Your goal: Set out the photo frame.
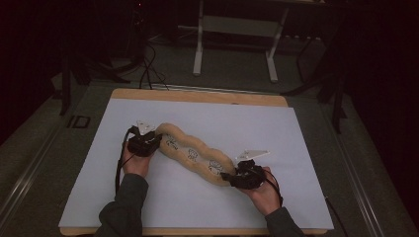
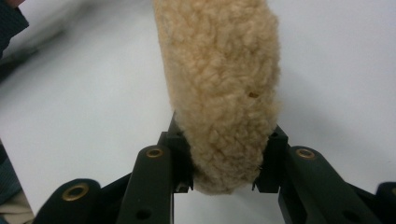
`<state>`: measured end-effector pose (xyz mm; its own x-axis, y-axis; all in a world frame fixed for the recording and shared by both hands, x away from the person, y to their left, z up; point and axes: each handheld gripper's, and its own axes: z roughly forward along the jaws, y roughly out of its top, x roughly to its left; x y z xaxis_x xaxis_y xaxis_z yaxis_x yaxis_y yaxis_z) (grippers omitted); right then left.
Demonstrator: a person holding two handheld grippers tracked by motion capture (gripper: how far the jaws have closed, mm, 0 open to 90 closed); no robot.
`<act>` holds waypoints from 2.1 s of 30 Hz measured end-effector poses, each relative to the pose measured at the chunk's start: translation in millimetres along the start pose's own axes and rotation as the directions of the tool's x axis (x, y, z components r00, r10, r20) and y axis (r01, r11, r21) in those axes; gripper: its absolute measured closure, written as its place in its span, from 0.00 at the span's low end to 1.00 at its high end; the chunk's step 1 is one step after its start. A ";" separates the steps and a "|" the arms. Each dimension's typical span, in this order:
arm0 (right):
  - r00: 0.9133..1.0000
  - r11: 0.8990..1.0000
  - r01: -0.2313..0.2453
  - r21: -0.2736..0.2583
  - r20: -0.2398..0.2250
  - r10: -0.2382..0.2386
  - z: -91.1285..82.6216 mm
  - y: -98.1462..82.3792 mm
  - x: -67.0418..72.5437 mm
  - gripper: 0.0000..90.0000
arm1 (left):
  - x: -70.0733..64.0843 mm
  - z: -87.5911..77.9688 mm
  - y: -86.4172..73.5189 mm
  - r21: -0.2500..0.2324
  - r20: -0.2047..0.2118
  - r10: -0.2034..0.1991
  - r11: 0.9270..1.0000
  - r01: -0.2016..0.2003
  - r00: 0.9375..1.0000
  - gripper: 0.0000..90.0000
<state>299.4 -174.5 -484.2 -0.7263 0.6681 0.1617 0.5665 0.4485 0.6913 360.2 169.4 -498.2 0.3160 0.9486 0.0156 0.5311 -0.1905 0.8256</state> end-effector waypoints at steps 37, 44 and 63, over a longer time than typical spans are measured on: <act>0.991 0.997 0.003 -0.072 0.132 0.006 -14.3 25.7 -31.9 0.72 | -20.5 -20.1 8.5 -0.048 -0.100 -0.116 0.993 0.111 0.988 0.81; 0.991 0.997 -0.011 -0.083 0.134 0.022 -16.9 31.3 -39.6 0.72 | -21.5 -23.1 8.2 -0.051 -0.095 -0.122 0.992 0.117 0.988 0.81; 0.991 0.994 -0.053 -0.091 0.120 0.064 -8.7 38.6 -57.6 0.68 | -26.5 -24.2 4.0 -0.052 -0.107 -0.140 0.989 0.135 0.984 0.81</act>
<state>359.7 -200.9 -460.7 -0.6367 0.7618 0.1197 0.5662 0.3564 0.7432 334.9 149.6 -481.7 0.1521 0.9876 -0.0398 0.5270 -0.0470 0.8486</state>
